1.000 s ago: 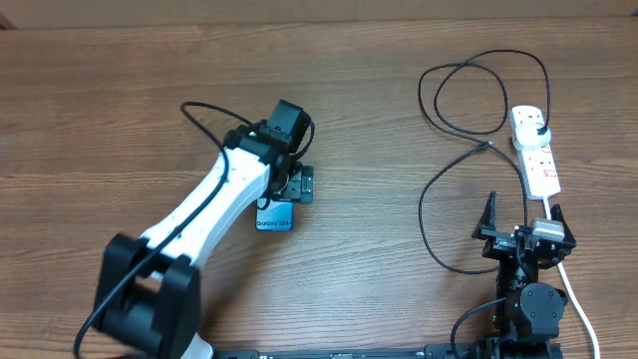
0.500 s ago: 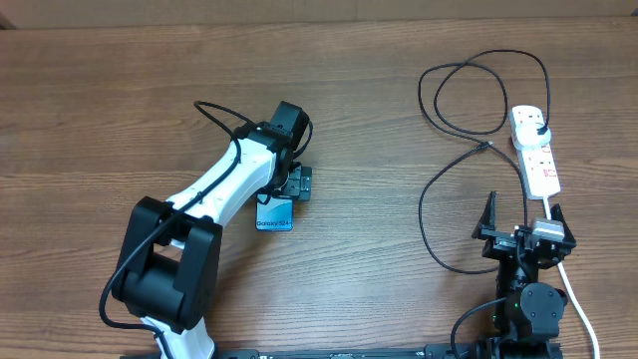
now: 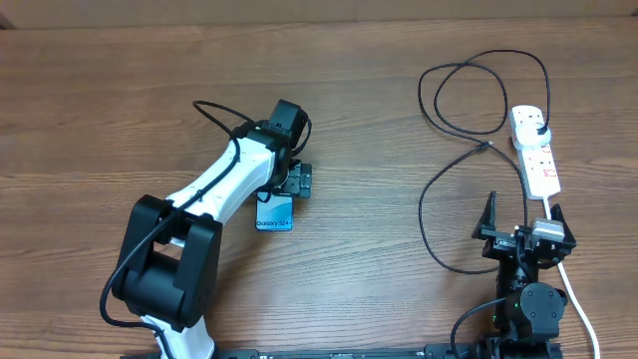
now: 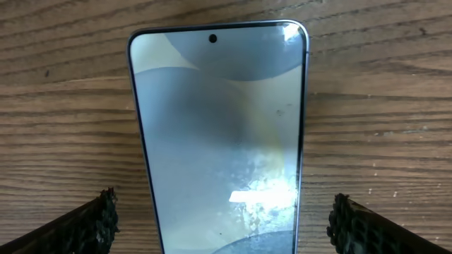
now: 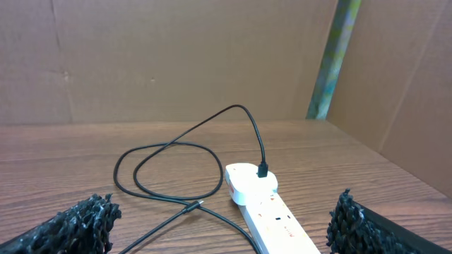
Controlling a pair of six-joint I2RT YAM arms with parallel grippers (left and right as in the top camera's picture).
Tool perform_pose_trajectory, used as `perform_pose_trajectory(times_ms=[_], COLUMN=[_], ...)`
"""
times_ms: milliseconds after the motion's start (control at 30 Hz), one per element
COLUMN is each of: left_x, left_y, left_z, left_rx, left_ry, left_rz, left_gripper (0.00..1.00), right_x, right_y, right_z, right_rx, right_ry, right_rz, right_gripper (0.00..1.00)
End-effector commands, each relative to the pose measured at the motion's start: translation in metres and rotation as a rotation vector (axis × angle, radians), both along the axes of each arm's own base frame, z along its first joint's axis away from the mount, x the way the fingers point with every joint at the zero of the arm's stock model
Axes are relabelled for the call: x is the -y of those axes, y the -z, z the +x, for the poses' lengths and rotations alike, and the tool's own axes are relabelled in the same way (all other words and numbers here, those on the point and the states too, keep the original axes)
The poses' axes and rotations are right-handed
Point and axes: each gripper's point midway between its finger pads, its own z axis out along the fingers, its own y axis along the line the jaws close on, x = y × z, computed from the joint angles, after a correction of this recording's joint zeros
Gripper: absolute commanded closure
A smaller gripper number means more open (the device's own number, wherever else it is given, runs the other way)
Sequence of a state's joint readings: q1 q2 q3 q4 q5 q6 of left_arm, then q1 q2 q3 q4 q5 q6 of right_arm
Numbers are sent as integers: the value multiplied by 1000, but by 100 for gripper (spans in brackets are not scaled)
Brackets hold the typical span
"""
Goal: Plug charger to phone and switch on socket
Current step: 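Lower the left gripper onto the phone's top edge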
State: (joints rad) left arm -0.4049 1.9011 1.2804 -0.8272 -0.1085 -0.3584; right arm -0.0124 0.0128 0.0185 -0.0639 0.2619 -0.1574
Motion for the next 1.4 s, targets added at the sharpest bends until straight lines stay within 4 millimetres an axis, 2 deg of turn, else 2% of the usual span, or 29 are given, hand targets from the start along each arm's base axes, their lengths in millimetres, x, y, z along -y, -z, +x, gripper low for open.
perform_pose_trajectory(times_ms=[0, 133, 300, 533, 967, 1367], left_x=[-7, -12, -2, -3, -6, -3], left_y=[2, 4, 5, 6, 26, 27], left_z=[4, 3, 4, 2, -14, -8], left_rx=[-4, -12, -17, -22, -53, -27], left_ry=[-2, -30, -8, -10, -19, -24], left_rz=[0, -6, -60, -57, -63, -78], left_gripper=[0, 1, 0, 0, 0, 0], right_x=[-1, -1, -1, -1, -1, -1], right_y=[1, 1, 1, 1, 1, 1], right_z=[0, 0, 0, 0, 0, 0], right_rx=[4, 4, 4, 4, 4, 4], right_ry=[-5, -5, -5, -5, -5, -5], right_rz=[-8, -8, -8, -8, -8, -8], right_gripper=[0, 0, 0, 0, 0, 0])
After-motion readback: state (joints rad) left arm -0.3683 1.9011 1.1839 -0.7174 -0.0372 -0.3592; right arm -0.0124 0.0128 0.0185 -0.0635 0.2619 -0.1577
